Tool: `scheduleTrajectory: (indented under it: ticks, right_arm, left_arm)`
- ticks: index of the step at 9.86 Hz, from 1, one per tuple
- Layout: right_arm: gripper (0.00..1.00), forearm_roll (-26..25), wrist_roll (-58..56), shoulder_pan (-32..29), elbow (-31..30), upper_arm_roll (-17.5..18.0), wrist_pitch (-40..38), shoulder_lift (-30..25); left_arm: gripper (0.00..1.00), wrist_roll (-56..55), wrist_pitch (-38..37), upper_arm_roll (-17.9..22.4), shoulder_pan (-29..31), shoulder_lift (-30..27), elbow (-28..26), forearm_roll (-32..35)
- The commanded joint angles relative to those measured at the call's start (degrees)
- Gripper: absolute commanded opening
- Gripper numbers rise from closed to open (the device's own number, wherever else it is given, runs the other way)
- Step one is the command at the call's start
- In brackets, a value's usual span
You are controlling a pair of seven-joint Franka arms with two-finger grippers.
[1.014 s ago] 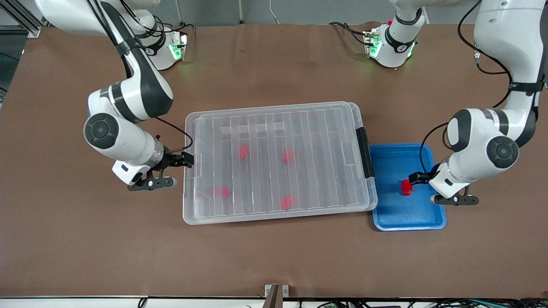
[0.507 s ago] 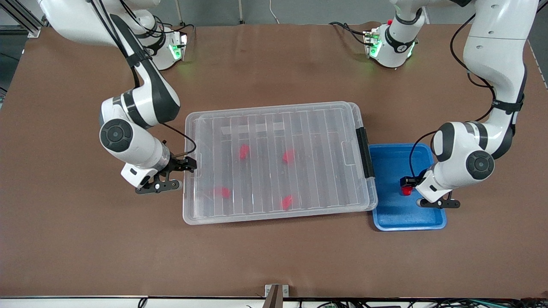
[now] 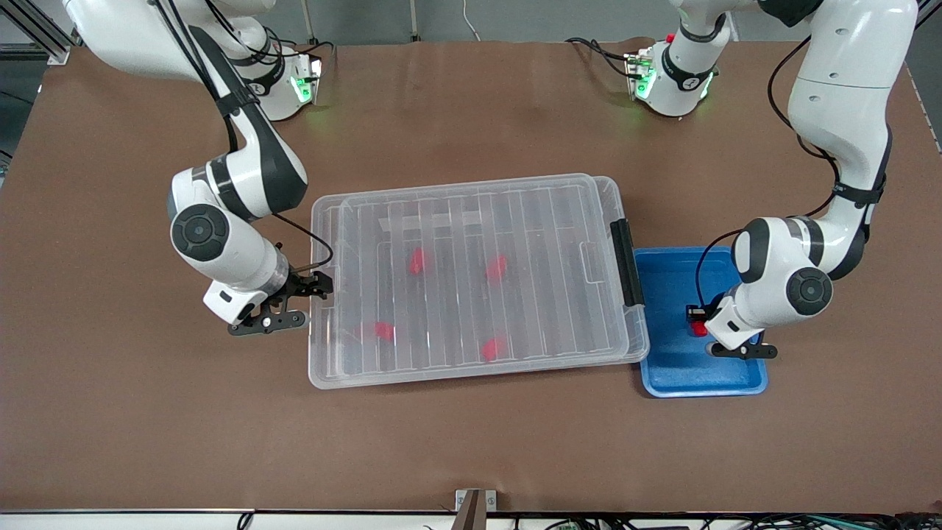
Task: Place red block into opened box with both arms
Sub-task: 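Slide the clear lid open with the right gripper while the left gripper lifts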
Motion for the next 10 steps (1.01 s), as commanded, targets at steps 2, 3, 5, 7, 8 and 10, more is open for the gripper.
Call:
scheduleTrajectory:
  ticks: [2,3,5,7,8,10]
  right_arm:
    - [1.0,-2.2,-4.8,-4.3,-0.7,0.5,-2.8,-0.8]
    - [1.0,-2.2,-7.3,-6.1,-0.7,0.4,-4.0,-1.1]
    - [1.0,-2.2,-11.4,-8.7,-0.5,0.3,-6.0,-1.8]
    - [1.0,-2.2,-15.4,-10.6,-0.3,-0.1,-7.1,-2.0]
    - [1.0,-2.2,-17.6,-12.0,-0.2,-0.1,-7.5,-2.4]
    - [1.0,-2.2,-20.6,-14.7,0.4,-0.1,-8.6,-2.7]
  left_arm:
    - [0.08,0.1,-6.1,-1.6,0.1,-4.0,0.8,0.1]
    - [0.08,-0.1,-11.5,-2.7,-0.1,-7.6,1.6,0.1]
    - [0.08,-0.3,-18.9,-5.5,-0.2,-13.2,3.0,0.1]
    - [0.08,-3.7,-25.8,-9.1,-0.2,-16.5,4.9,0.0]
    - [0.08,-6.5,-27.5,-11.9,-0.2,-17.0,5.5,-0.1]
    - [0.08,-17.9,-27.3,-17.9,-0.6,-16.4,6.0,-0.5]
